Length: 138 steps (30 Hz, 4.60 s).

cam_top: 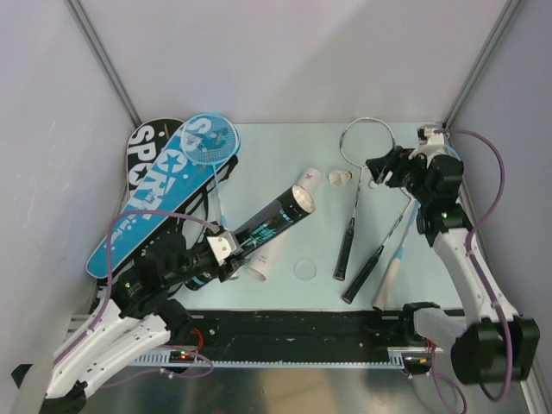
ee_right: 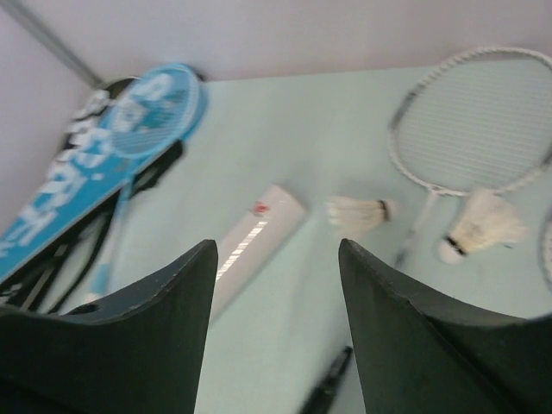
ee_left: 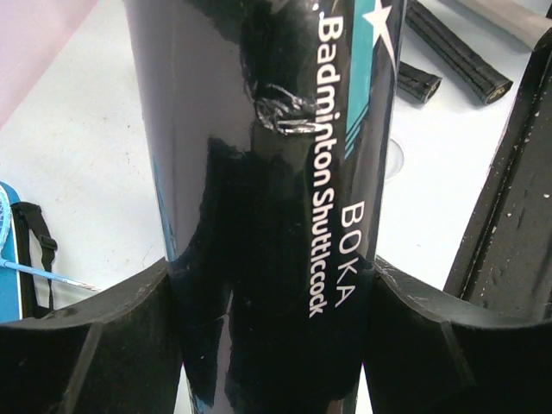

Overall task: Pack up the badminton gear
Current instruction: Pick up the shuttlecock at the center of the board, then place the shuttlecock at the shuttle tube.

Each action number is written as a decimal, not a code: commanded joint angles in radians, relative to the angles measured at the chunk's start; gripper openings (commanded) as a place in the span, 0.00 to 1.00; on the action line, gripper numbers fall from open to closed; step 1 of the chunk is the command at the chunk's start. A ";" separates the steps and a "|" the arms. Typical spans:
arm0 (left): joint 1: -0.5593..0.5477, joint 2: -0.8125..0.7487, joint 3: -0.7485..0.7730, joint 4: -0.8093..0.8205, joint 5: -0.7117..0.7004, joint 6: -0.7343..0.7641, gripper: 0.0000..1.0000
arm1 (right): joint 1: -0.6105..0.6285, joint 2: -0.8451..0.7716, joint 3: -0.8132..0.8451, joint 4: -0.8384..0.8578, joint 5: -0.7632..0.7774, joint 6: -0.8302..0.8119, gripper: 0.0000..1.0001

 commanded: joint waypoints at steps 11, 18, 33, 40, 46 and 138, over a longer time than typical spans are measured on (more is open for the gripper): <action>-0.001 -0.025 -0.006 0.118 0.097 -0.067 0.38 | -0.289 0.613 0.322 -0.031 -0.195 -0.104 0.67; -0.001 -0.038 -0.013 0.126 0.089 -0.062 0.38 | -0.364 0.846 0.494 -0.084 -0.328 -0.090 0.72; -0.001 -0.020 -0.018 0.130 0.079 -0.055 0.39 | -0.382 1.192 0.799 -0.250 -0.538 -0.095 0.70; -0.001 -0.025 -0.020 0.129 0.073 -0.052 0.39 | -0.382 1.209 0.805 -0.338 -0.571 -0.149 0.62; -0.002 -0.024 -0.022 0.129 0.067 -0.053 0.39 | -0.391 1.183 0.783 -0.393 -0.589 -0.187 0.48; -0.002 0.014 -0.036 0.111 -0.023 -0.004 0.39 | 0.384 -0.022 0.515 -0.532 -0.249 -0.154 0.00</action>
